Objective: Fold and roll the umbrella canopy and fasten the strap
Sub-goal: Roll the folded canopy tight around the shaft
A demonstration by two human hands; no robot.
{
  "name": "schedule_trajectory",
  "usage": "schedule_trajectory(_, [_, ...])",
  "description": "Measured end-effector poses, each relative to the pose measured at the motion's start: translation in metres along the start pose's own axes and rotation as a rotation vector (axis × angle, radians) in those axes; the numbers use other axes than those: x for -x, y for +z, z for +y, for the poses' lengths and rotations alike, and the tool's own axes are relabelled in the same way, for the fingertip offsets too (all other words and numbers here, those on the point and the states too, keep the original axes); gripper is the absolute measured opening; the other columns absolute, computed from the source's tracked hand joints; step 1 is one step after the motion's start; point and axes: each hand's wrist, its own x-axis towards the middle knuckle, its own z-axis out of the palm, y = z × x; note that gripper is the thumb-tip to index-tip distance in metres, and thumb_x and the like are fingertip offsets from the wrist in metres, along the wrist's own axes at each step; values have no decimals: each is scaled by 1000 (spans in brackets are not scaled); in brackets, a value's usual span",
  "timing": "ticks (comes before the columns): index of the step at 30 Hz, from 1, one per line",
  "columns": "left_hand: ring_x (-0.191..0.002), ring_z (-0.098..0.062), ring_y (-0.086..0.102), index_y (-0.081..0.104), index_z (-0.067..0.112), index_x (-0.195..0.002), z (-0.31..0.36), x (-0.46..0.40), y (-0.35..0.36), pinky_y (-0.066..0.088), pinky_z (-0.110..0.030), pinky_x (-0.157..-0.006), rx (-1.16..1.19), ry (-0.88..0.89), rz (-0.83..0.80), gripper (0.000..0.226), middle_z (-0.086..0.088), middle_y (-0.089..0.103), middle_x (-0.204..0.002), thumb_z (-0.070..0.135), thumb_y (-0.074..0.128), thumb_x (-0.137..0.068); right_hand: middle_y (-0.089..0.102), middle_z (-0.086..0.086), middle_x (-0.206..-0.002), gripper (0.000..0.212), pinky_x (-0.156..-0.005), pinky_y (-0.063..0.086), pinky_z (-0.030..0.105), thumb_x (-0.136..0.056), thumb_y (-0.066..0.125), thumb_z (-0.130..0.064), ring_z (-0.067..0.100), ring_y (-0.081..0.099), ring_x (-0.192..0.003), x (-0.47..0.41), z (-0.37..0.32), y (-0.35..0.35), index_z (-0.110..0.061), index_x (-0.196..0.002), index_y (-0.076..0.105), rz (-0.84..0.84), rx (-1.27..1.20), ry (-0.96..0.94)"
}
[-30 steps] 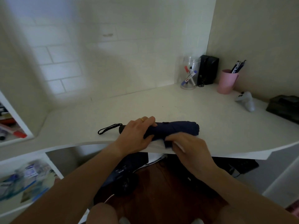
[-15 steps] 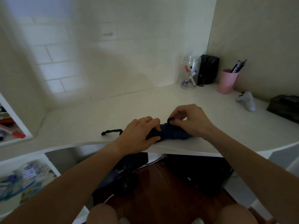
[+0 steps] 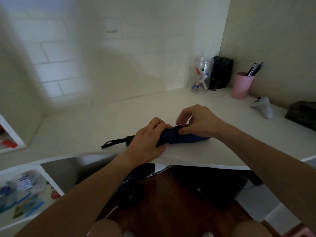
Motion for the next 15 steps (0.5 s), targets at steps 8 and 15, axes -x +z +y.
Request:
schedule_trajectory(8, [-96,-21,59,61,10,-128,5,4,2,53,-31,-86,-60,131,67,45,-7,54,-121,11,70,-83,76,-9,-102,26,-88,59,35,-74,82,-37,15,71,-98,-24,6,-19,-31,-100,79,-477,-10,149])
schedule_trajectory(15, [-110,-23,63,36,19,-149,28,-37,-12,45,-38,-91,-323,-109,-237,94,-1,61,-130,69,66,-74,73,-15,-84,28,-76,57,31,-62,89,-32,11,70,-87,-16,3,-18,-32,-88,79,-219,-42,55])
